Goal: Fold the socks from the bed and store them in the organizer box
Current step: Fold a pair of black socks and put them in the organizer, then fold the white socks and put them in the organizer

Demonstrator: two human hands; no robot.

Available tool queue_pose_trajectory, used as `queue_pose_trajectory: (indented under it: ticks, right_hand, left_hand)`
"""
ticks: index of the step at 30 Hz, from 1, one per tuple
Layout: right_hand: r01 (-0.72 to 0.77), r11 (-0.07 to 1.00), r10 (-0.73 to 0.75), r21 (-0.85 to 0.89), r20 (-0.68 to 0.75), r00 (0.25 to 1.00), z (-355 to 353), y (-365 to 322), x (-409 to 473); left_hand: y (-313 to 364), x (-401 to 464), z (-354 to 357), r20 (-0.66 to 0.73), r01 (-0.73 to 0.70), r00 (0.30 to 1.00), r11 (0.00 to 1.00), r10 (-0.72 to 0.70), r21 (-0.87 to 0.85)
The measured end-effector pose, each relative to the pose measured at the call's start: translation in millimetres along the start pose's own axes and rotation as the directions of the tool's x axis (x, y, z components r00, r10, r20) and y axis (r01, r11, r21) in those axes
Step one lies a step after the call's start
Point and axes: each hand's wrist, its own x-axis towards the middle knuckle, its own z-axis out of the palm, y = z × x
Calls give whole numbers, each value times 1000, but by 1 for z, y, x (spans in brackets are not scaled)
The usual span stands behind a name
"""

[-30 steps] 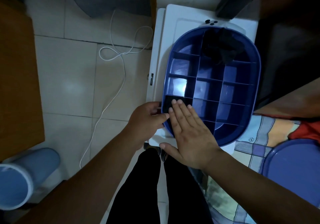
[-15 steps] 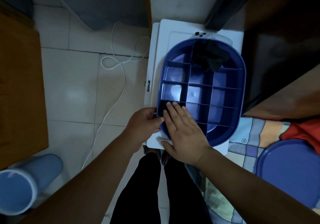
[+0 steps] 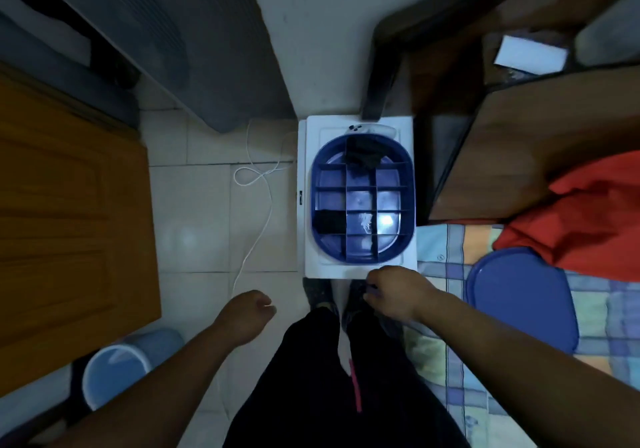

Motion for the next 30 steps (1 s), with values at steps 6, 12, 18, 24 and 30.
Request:
queue_pose_trajectory:
  ticks: [6,12,18,24,30]
  right_hand:
    - [-202,873,213,445,27,977,23,17,-75]
    - [-447,521,606,727,54,794,61,35,-141]
    - [-311,218,798,925,14,602,131,5,-193]
    - [-247,28,845,969,110,524,226,-59,-231]
    - [59,-363,854,930,307,420,340,-125,-266]
  left_hand:
    - [-17,-41,10,110,40,994,961,-11,-273]
    - [-11,-31,-17,187,-60,980,998,62,-16]
    - [14,-5,-75,128,-162,984,929,126,332]
    - [62,-14,-78,136,-163,985,802,102,575]
    - [109,-57,6,287,-290,952,619,108,729]
